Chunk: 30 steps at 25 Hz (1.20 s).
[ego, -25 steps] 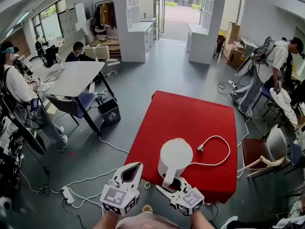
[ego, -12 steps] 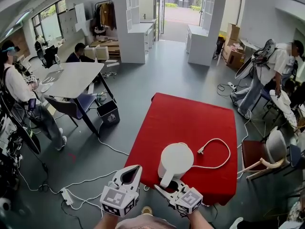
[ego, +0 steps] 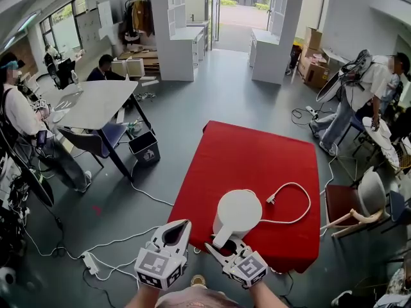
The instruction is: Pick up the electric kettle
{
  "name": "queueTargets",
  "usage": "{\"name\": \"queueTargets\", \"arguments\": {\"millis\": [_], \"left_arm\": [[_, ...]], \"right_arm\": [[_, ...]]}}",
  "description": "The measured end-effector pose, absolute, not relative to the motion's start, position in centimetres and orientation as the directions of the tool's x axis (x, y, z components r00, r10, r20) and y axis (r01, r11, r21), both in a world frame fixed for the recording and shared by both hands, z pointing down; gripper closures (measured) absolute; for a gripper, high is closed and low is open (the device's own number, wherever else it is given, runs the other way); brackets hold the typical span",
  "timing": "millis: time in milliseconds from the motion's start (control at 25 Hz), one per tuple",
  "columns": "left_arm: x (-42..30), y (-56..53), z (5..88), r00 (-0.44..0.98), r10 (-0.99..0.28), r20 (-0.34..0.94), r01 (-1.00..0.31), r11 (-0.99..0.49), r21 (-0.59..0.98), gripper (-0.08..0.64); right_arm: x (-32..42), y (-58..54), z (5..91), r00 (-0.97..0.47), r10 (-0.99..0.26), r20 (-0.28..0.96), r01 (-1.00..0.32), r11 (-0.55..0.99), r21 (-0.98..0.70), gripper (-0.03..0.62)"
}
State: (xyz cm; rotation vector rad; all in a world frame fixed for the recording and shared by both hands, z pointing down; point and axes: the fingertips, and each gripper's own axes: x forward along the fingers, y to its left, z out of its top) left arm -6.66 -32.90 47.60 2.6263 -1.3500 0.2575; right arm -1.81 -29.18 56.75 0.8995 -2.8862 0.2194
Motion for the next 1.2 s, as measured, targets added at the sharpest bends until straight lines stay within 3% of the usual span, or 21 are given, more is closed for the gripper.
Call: {"name": "queueTargets", "arguments": {"millis": [600, 1200], "left_arm": [[-7.1, -33.4, 48.1, 0.575, -0.783, 0.239, -0.815, -0.574, 0.078, 0.566], [-6.1, -33.1, 47.9, 0.586, -0.775, 0.235, -0.806, -0.587, 0.073, 0.566]], "right_arm": [[-1.2, -30.4, 55.3, -0.802, -0.578, 0.151, -0.592, 0.803, -0.073, 0.482], [4.2, -32.9, 51.1, -0.717, -0.697, 0.027, -0.686, 0.697, -0.210, 0.463]]}}
